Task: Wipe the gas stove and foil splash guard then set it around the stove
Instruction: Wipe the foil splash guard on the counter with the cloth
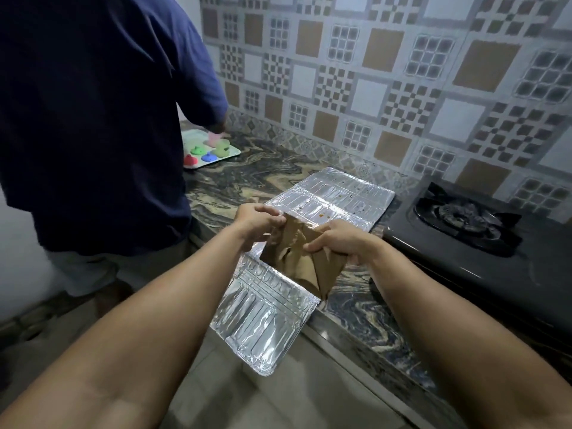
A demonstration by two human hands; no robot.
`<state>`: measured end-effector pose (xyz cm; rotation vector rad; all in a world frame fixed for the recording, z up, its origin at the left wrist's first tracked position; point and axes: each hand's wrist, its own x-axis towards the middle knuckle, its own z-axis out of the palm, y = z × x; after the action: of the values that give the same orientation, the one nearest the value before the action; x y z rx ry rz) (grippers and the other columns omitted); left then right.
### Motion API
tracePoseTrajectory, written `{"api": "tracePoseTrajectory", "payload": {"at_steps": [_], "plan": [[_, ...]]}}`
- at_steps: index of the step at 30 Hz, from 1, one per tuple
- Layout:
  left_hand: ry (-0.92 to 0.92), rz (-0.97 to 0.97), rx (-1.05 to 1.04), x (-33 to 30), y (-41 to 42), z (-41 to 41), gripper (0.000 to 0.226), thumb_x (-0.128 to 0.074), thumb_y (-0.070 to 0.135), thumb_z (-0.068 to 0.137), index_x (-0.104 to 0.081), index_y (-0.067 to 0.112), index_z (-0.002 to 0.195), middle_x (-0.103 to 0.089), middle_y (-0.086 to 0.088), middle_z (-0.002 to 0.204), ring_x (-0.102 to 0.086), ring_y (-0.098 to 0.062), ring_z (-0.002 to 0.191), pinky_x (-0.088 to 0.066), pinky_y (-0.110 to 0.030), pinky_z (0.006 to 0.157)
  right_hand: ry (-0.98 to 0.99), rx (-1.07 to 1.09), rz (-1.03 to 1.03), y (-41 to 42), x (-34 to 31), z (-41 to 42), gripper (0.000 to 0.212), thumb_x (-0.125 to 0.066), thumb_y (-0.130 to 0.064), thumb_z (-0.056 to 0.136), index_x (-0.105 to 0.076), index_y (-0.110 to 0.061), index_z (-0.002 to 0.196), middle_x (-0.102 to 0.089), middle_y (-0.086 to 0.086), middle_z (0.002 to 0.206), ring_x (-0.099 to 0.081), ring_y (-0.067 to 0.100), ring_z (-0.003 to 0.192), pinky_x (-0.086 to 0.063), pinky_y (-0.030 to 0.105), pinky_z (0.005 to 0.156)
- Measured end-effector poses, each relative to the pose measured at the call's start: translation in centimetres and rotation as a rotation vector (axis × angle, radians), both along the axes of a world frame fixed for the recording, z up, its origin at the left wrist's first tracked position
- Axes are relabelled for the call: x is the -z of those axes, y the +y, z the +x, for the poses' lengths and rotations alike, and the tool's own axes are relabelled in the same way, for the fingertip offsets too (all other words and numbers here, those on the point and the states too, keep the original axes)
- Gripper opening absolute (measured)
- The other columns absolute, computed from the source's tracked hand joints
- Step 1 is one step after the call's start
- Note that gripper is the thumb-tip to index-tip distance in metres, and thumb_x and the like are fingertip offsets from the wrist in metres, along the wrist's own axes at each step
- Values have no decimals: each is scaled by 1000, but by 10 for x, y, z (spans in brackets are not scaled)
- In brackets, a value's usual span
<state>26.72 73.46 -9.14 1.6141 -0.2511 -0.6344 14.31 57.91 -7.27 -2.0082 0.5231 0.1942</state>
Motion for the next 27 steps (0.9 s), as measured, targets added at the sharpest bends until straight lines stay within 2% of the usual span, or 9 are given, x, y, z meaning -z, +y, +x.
{"api": "tracePoseTrajectory", "payload": {"at_steps": [6, 12, 14, 16, 18, 20, 22, 25, 27], "plan": [[102, 343, -397, 84, 37, 31, 62, -74, 12, 76, -50, -6, 130, -57, -15, 128, -59, -31, 111, -48, -31, 85, -11, 68, -621, -33, 22, 30, 23, -66, -18, 81, -74, -19, 103, -69, 7, 94, -62, 24, 86, -47, 28, 67], [306, 531, -356, 160, 65, 24, 57, -59, 15, 90, -42, -6, 140, -46, -23, 144, -51, -35, 126, -45, -40, 101, -14, -40, -923, -26, 83, 31, 10, -56, -19, 88, -65, -18, 86, -64, 7, 79, -62, 29, 74, -44, 30, 62], [342, 506, -342, 169, 68, 8, 51, -54, 14, 95, -42, -7, 140, -51, -23, 137, -54, -30, 104, -45, -37, 84, 21, -120, -921, -22, 105, 29, 14, -54, -16, 84, -66, -13, 91, -64, 10, 82, -62, 30, 78, -43, 30, 63], [418, 496, -368, 180, 72, -2, 44, -53, 9, 94, -44, -4, 135, -57, -21, 108, -54, -29, 86, -44, -40, 75, 20, -165, -871, -22, 121, 30, 18, -57, -19, 81, -63, -13, 96, -63, 9, 90, -60, 28, 81, -46, 31, 66], [539, 418, -451, 191, 78, -9, 32, -51, 4, 87, -55, 4, 118, -50, -13, 77, -50, -26, 68, -46, -45, 81, 7, -232, -813, -21, 132, 35, 28, -57, -19, 80, -62, -14, 107, -64, 10, 107, -60, 28, 93, -53, 39, 78], [604, 299, -567, 194, 86, -12, 11, -50, 4, 82, -56, 10, 89, -40, -4, 63, -40, -18, 57, -44, -37, 74, -32, -303, -807, -19, 140, 39, 36, -55, -19, 84, -59, -17, 119, -60, 7, 125, -53, 29, 112, -49, 44, 91], [643, 150, -652, 198, 94, -9, 13, -53, 2, 83, -55, 11, 73, -49, -5, 68, -47, -19, 61, -47, -33, 67, -102, -342, -844, -15, 147, 40, 40, -54, -28, 92, -53, -13, 130, -51, 9, 137, -41, 29, 127, -38, 45, 104], [657, -64, -631, 208, 110, 0, 5, -65, 15, 79, -69, 13, 75, -67, -9, 106, -62, -29, 99, -49, -49, 97, -128, -342, -808, -8, 158, 39, 49, -50, -32, 97, -41, -20, 143, -35, 8, 150, -27, 30, 138, -20, 46, 117], [663, -206, -582, 197, 115, -7, 21, -66, 32, 82, -79, 15, 77, -70, -13, 115, -66, -34, 103, -46, -54, 100, -171, -233, -698, -6, 164, 39, 47, -52, -26, 95, -43, -30, 141, -37, 5, 145, -36, 27, 130, -29, 50, 111]]}}
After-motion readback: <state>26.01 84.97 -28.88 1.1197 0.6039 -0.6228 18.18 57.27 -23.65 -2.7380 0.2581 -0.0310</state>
